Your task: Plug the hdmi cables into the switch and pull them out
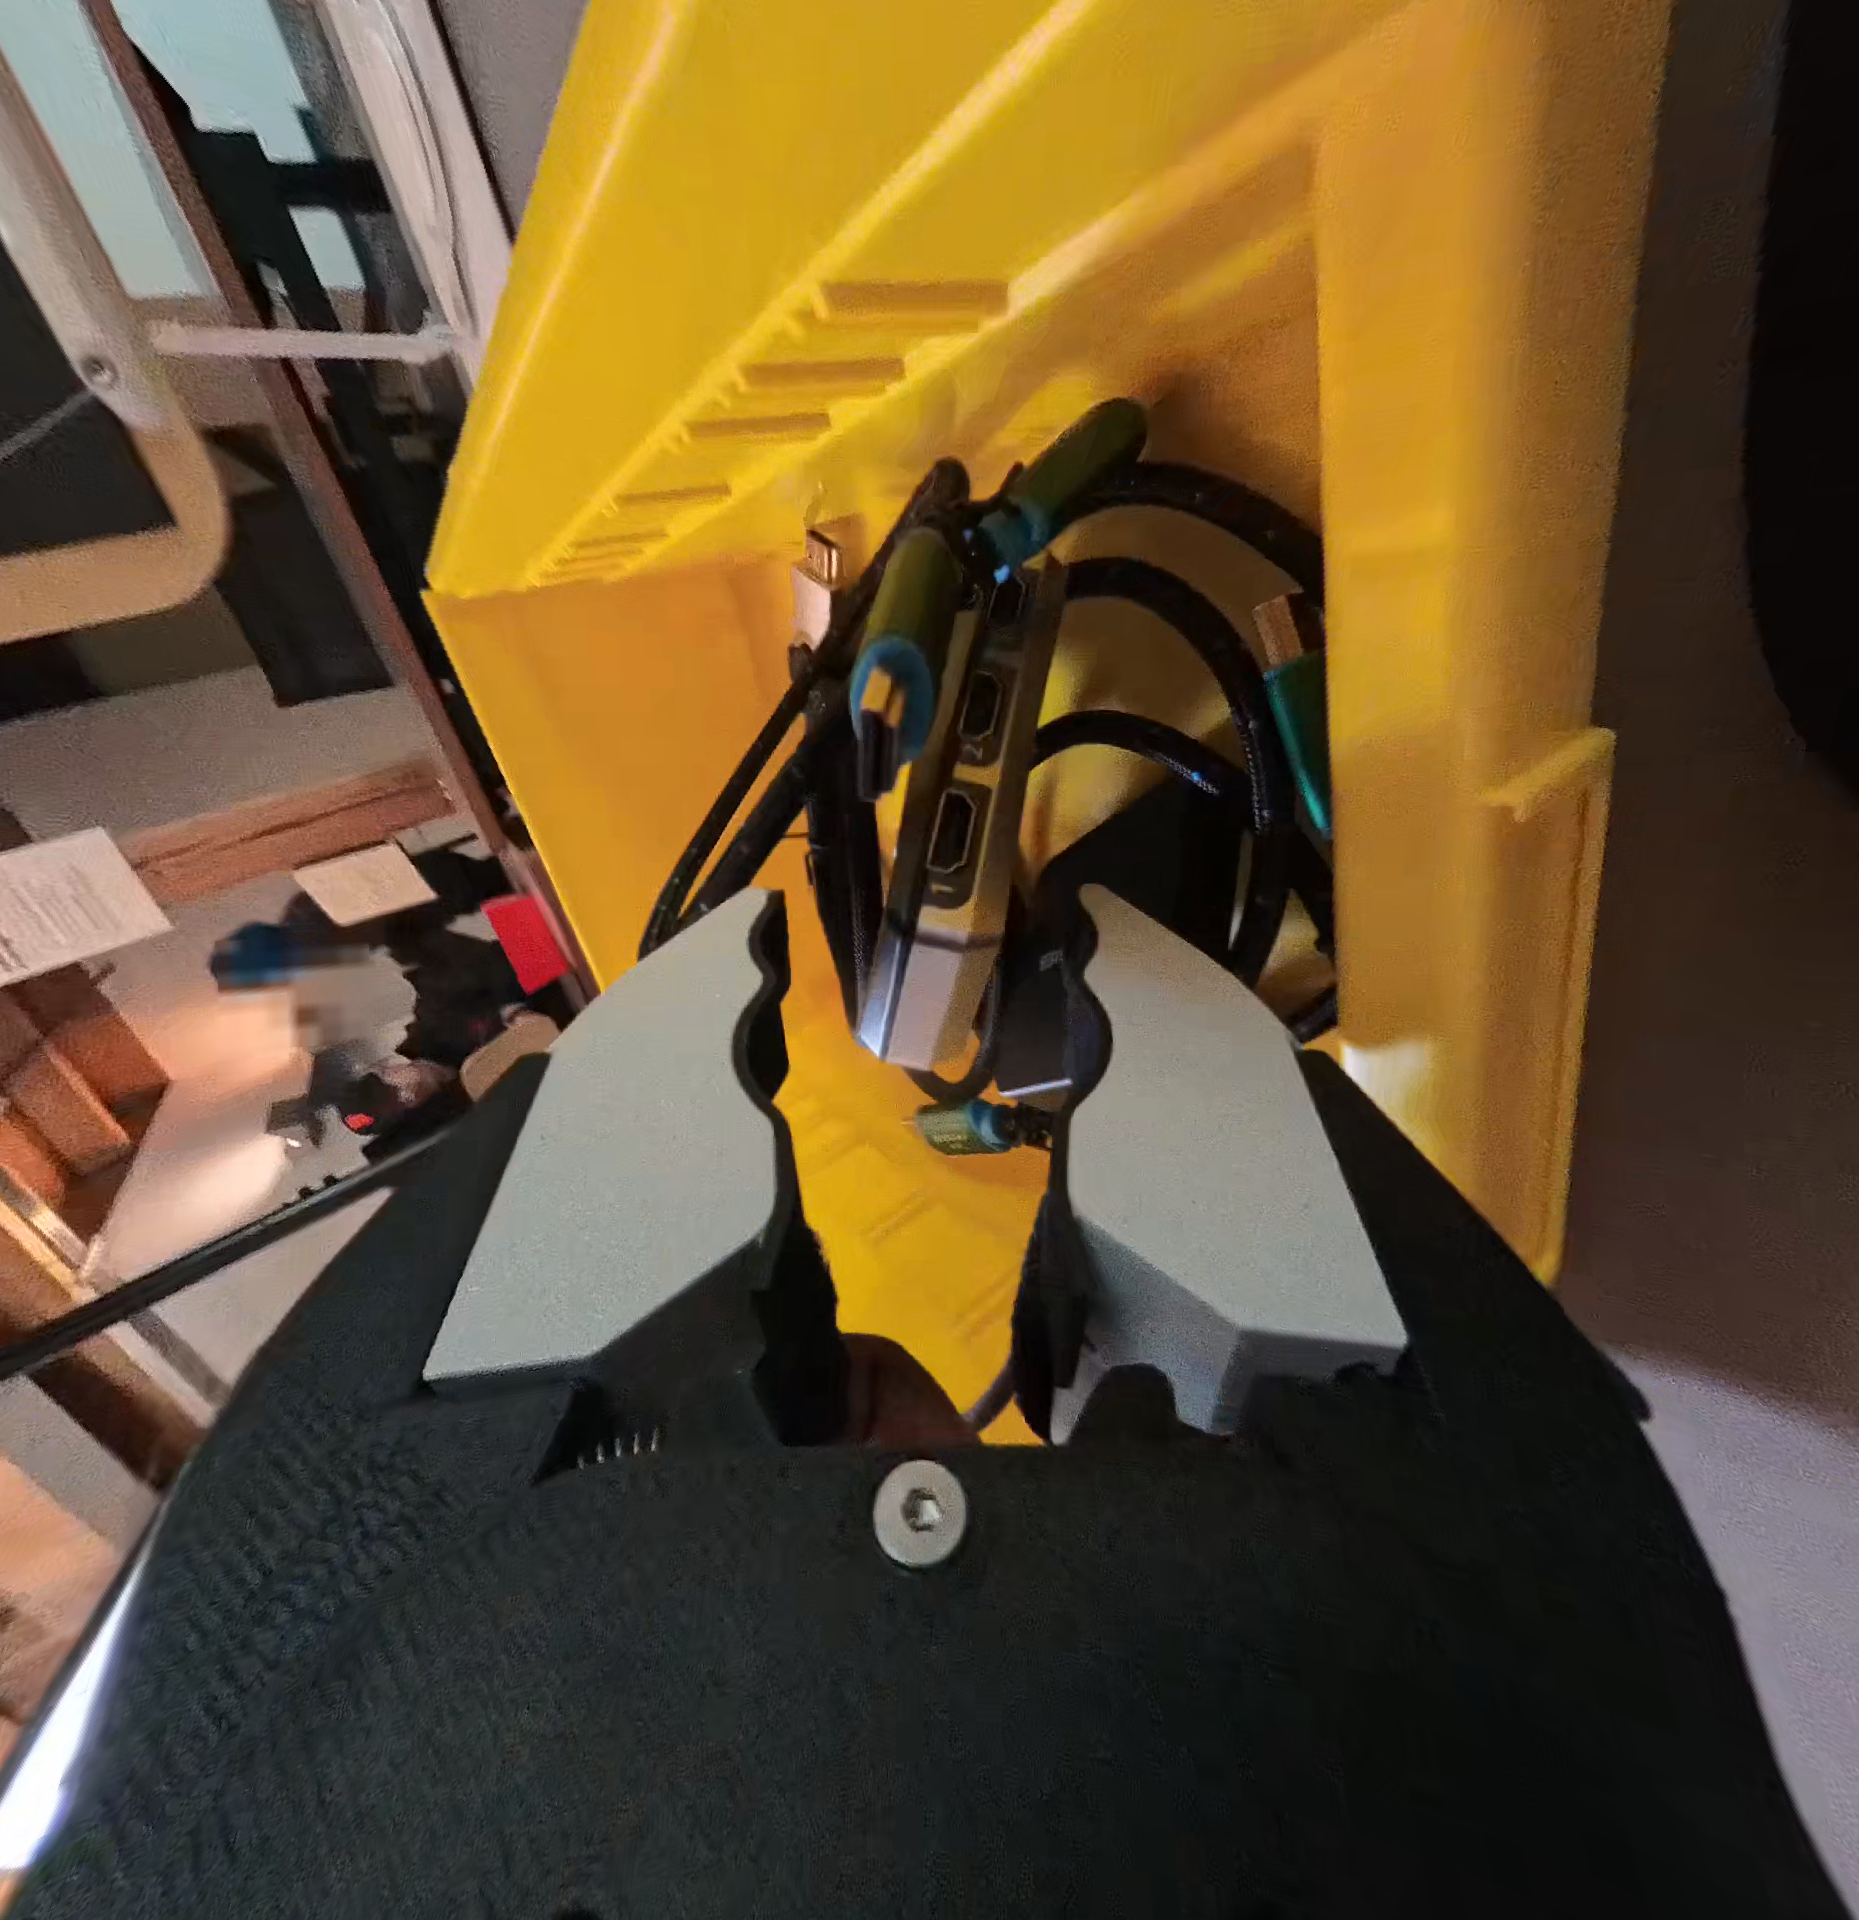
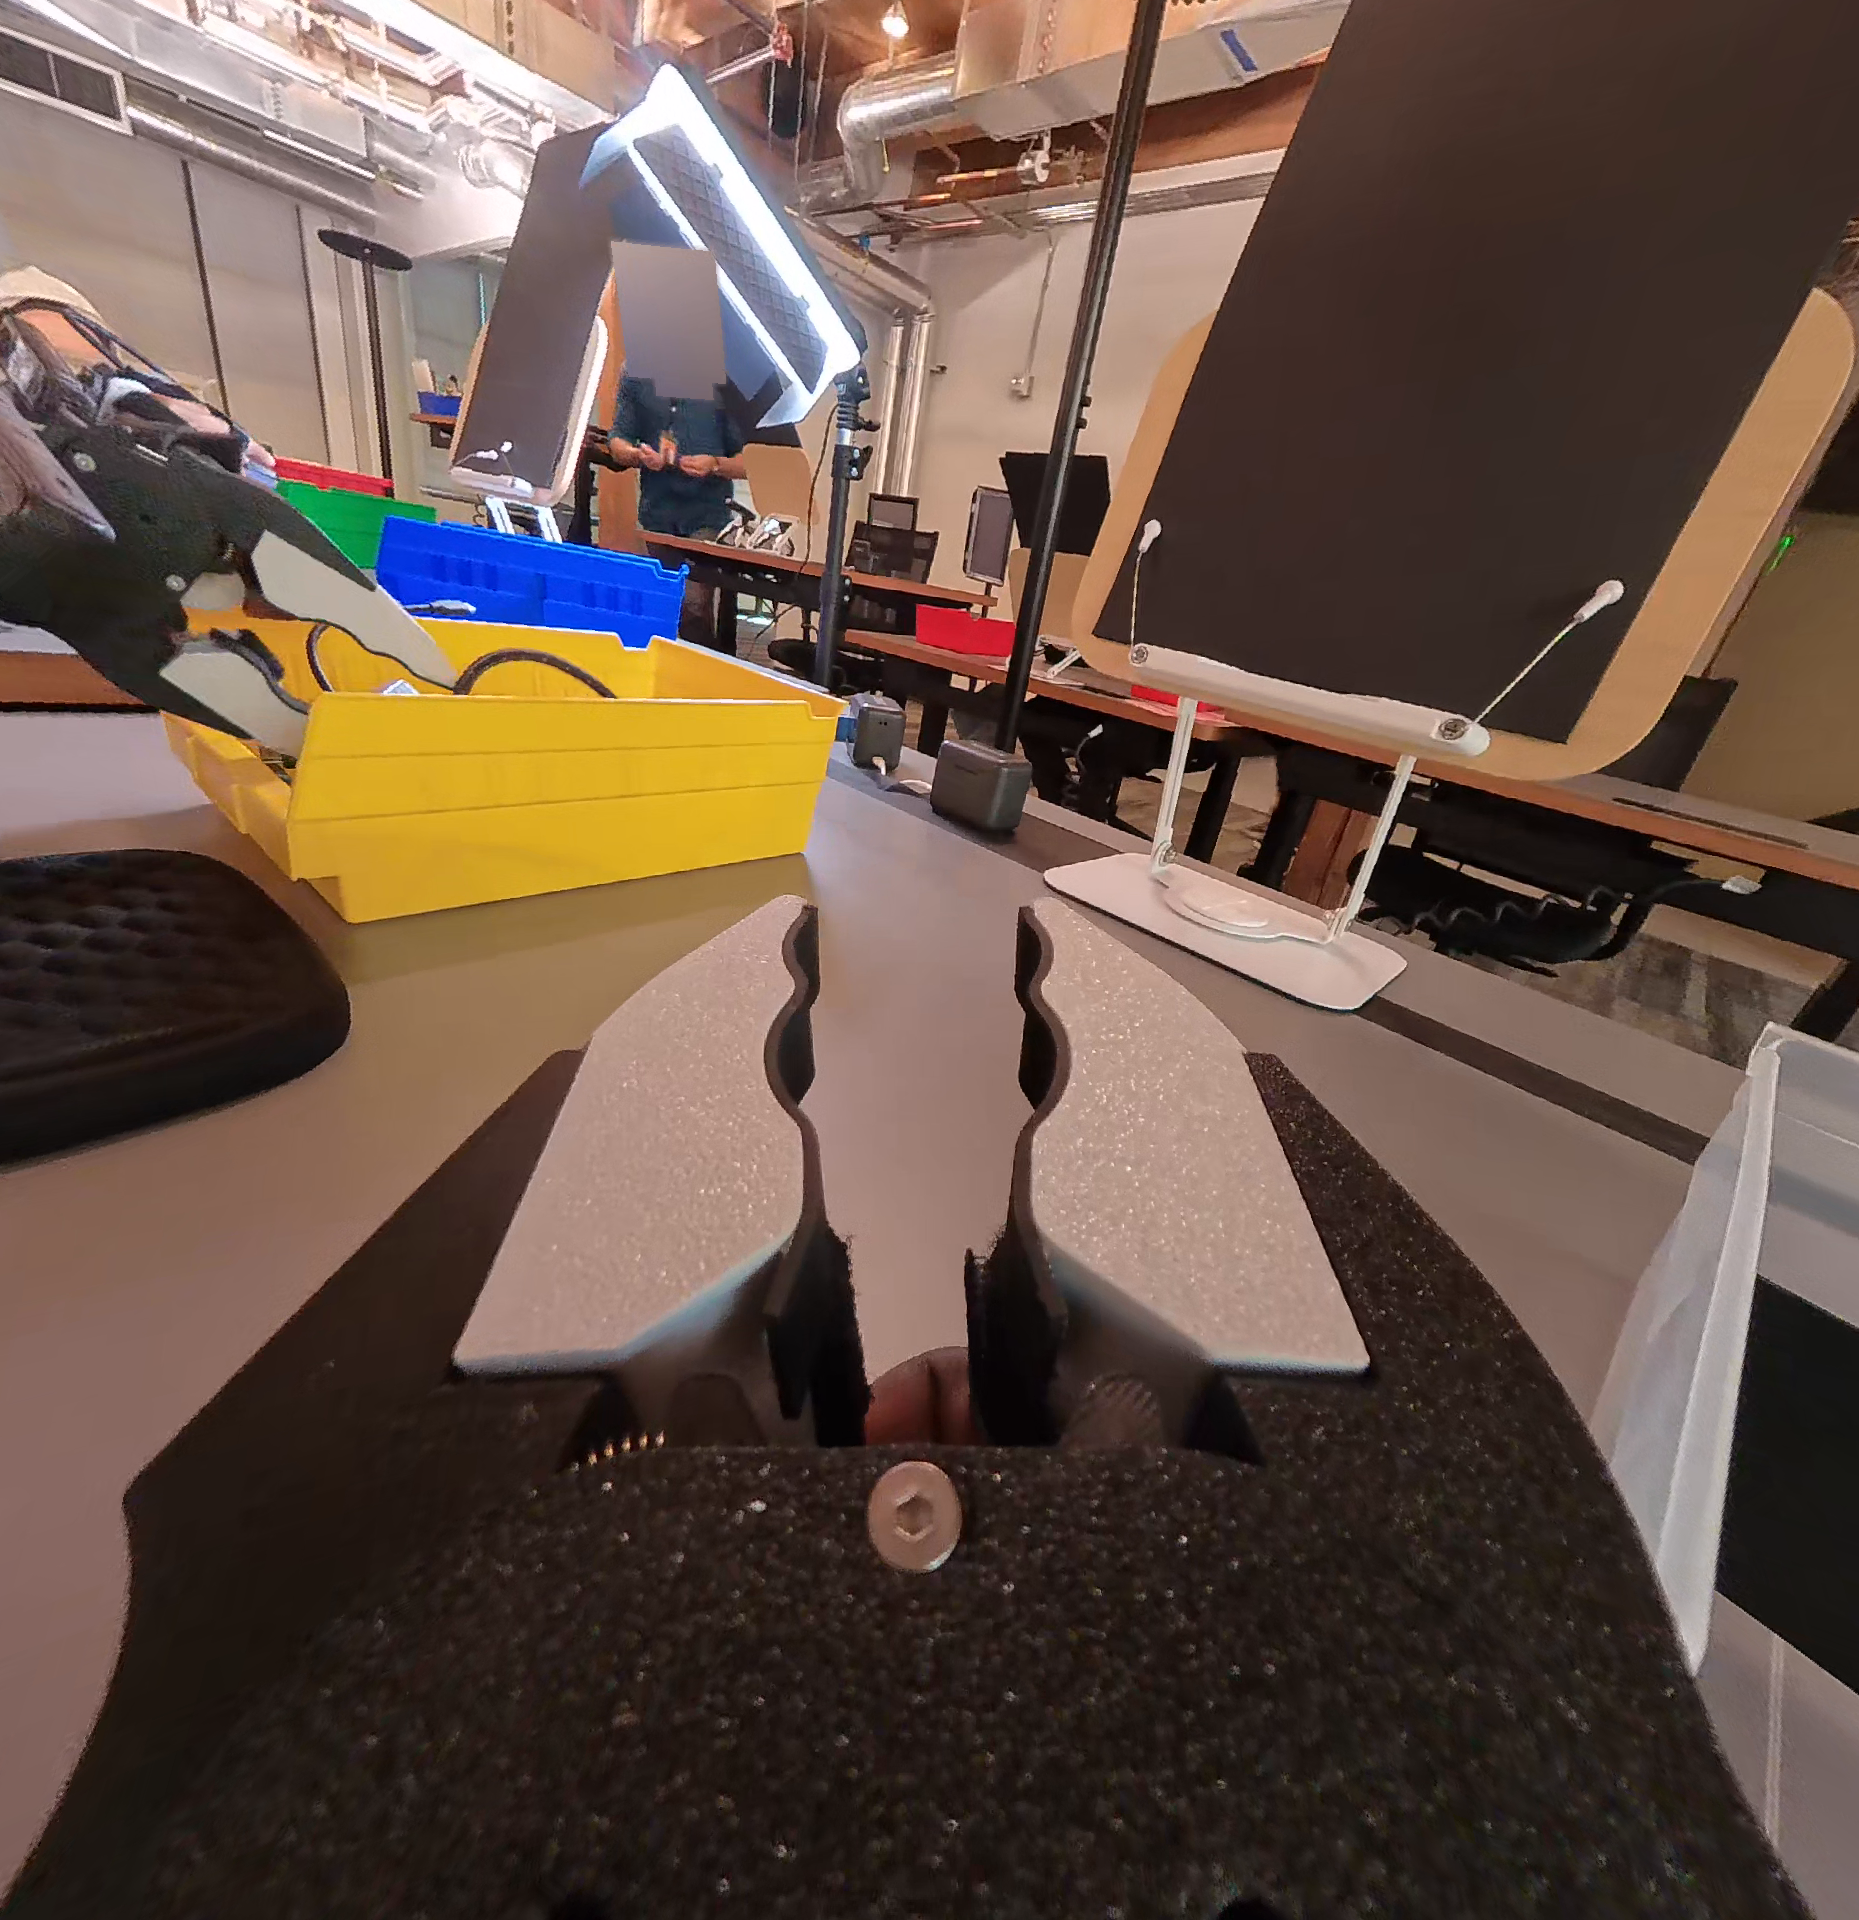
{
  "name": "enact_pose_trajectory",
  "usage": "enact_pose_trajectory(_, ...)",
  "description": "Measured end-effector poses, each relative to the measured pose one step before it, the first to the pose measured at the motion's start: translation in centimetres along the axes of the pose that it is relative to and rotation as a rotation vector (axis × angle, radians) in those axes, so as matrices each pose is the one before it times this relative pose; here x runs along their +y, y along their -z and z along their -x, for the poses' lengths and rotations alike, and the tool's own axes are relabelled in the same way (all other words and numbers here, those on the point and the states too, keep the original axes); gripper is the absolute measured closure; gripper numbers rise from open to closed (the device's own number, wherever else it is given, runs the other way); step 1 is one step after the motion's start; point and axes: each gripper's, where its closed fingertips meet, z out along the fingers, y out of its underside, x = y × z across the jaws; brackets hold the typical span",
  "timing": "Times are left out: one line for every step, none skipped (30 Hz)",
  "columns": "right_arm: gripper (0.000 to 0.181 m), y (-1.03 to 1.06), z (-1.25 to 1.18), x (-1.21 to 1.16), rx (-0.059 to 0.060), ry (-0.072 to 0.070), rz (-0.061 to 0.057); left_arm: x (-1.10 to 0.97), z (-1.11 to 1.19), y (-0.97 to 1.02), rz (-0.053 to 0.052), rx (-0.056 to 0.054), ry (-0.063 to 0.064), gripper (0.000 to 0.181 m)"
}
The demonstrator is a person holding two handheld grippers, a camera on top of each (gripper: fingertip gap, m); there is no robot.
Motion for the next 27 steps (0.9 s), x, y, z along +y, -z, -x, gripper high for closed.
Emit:
enact_pose_trajectory(0.145,-0.007,0.048,0.02,0.0003,0.0057,0.0018,-0.238,0.066,-0.352,-0.0219,-0.01,-0.0152,0.134)
enact_pose_trajectory(0.145,-0.012,0.046,0.019,0.0014,0.0072,0.0013,-0.156,-0.118,-0.417,-0.0177,0.0074,-0.0001,0.141)
enact_pose_trajectory(0.145,-0.01,0.046,0.014,0.0013,0.0072,0.0018,0.024,-0.229,-0.508,-0.0061,0.0171,0.0,0.146)
enact_pose_trajectory(0.146,-0.022,0.052,0.033,-0.0002,0.0058,0.0027,0.137,-0.131,-0.485,0.0053,0.009,-0.0139,0.156)
enact_pose_trajectory(0.146,-0.027,0.04,0.048,-0.0005,0.0041,0.0034,0.168,0.103,-0.302,0.0096,-0.0058,-0.0231,0.157)
enact_pose_trajectory(0.146,-0.025,0.018,0.034,0.0004,0.0035,0.0029,0.2,0.29,-0.124,0.0102,-0.0106,-0.0034,0.159)
enact_pose_trajectory(0.146,-0.008,-0.012,0.028,0.0015,0.0032,0.0017,0.156,0.383,0.061,0.0043,-0.0095,0.0304,0.16)
enact_pose_trajectory(0.146,0.008,-0.016,0.013,0.0017,0.0022,-0.0002,0.168,0.565,0.271,-0.0013,-0.0165,0.0408,0.16)
enact_pose_trajectory(0.146,0.008,-0.023,-0.004,0.002,0.0007,-0.0008,0.309,0.773,0.394,0.004,-0.0294,0.0327,0.16)
enact_pose_trajectory(0.146,0.01,-0.035,-0.008,0.0017,-0.0004,-0.0007,0.446,0.95,0.487,0.0125,-0.0392,0.0248,0.16)
enact_pose_trajectory(0.146,0.016,-0.041,0.001,0.0016,-0.0009,-0.0009,0.524,1.081,0.544,0.0168,-0.0443,0.0189,0.16)
enact_pose_trajectory(0.146,0.007,-0.035,-0.005,0.0013,-0.0009,-0.0007,0.563,1.12,0.533,0.0191,-0.0454,0.0152,0.16)
enact_pose_trajectory(0.146,-0.004,-0.009,0.001,0.0002,-0.0003,-0.0001,0.581,1.144,0.522,0.0215,-0.0447,0.0146,0.16)
enact_pose_trajectory(0.147,0.001,-0.001,0.01,-0.0008,0.0004,0.0006,0.556,1.146,0.501,0.0215,-0.0457,0.0134,0.16)
enact_pose_trajectory(0.147,0.0,0.025,0.0,-0.001,0.0014,0.0003,0.469,1.179,0.478,0.0177,-0.0477,0.0115,0.16)
enact_pose_trajectory(0.147,0.006,0.046,-0.022,-0.0008,0.0031,-0.0006,0.373,1.204,0.408,0.016,-0.0496,0.011,0.16)
enact_pose_trajectory(0.147,0.026,0.039,-0.031,0.0001,0.0045,-0.0015,0.226,1.202,0.365,0.0136,-0.0501,0.0098,0.161)
enact_pose_trajectory(0.147,0.029,0.025,-0.044,0.0008,0.0044,-0.0025,0.083,1.193,0.304,0.0094,-0.0491,0.0085,0.161)
enact_pose_trajectory(0.148,0.039,0.023,-0.035,0.0011,0.004,-0.0025,-0.031,1.173,0.244,0.0071,-0.05,0.009,0.16)
enact_pose_trajectory(0.148,0.022,0.026,-0.039,0.0014,0.0039,-0.0021,-0.168,1.124,0.22,0.0031,-0.0493,0.0095,0.16)
enact_pose_trajectory(0.148,0.028,0.016,-0.037,0.0006,0.0032,-0.0015,-0.286,1.017,0.156,-0.0026,-0.0443,0.0108,0.16)
enact_pose_trajectory(0.148,0.022,0.037,-0.023,-0.0006,0.0033,-0.0012,-0.432,0.968,0.114,-0.0072,-0.0425,0.0132,0.16)
enact_pose_trajectory(0.148,0.017,0.039,-0.023,-0.0004,0.0044,-0.001,-0.586,0.911,0.037,-0.0129,-0.0388,0.0173,0.161)
enact_pose_trajectory(0.149,0.019,0.031,-0.02,0.0003,0.0043,-0.0008,-0.777,0.805,-0.014,-0.02,-0.0324,0.0214,0.161)
enact_pose_trajectory(0.149,0.032,0.023,-0.008,0.0008,0.003,-0.0015,-0.97,0.685,0.033,-0.026,-0.0288,0.0213,0.161)
enact_pose_trajectory(0.149,0.022,0.009,-0.023,0.0004,0.0024,-0.0016,-1.131,0.482,0.033,-0.0311,-0.0191,0.02,0.16)
enact_pose_trajectory(0.149,0.021,0.001,-0.041,0.0005,0.0011,-0.0024,-1.271,0.274,0.008,-0.0344,-0.0118,0.0193,0.16)
